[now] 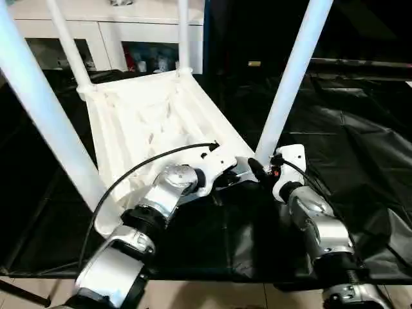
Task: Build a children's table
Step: Rotate leg to tighten
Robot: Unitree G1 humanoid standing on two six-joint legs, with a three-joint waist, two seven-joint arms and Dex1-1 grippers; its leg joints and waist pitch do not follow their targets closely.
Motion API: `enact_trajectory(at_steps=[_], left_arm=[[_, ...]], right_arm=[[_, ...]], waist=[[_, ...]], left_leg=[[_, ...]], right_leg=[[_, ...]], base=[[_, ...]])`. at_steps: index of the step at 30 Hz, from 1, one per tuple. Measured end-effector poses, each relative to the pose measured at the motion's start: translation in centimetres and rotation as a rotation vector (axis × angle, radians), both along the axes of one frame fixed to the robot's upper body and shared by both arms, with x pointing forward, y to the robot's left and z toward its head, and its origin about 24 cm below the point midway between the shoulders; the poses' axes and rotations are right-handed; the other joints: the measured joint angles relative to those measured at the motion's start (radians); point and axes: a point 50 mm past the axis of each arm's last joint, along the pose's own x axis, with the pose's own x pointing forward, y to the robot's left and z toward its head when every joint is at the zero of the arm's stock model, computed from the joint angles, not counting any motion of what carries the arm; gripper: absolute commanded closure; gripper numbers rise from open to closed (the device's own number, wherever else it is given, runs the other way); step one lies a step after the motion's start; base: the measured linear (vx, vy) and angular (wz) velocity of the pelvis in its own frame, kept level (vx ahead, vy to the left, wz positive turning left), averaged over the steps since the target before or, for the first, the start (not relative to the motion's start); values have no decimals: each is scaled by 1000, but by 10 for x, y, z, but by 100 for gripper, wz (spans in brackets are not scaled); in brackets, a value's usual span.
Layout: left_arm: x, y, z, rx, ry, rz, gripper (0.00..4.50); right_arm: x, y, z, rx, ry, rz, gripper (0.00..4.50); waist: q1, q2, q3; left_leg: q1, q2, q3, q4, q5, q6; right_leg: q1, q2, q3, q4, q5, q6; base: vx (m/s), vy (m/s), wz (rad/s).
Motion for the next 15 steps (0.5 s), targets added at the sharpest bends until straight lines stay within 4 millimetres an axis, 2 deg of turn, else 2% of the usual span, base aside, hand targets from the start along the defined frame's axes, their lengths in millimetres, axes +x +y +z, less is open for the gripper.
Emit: enact_trajectory(at_steps=[6, 15], left_arm=[[-6, 14, 2, -22, 41, -127, 450], [-19, 37, 4, -23, 143, -314, 450]], right_arm=[[-10, -16, 12, -38, -4, 264, 143], [-26, -19, 21, -11, 35, 601, 143]], waist=[[4, 0, 2], [34, 0, 4]], left_leg=[[-2, 1, 1, 1, 2, 2], [-2, 1, 4, 2, 3, 6]], right_leg=[[-1, 0, 0, 0, 0, 0], [-3, -1, 1, 0, -2, 1]], base=[[0, 0, 0], [0, 0, 0]])
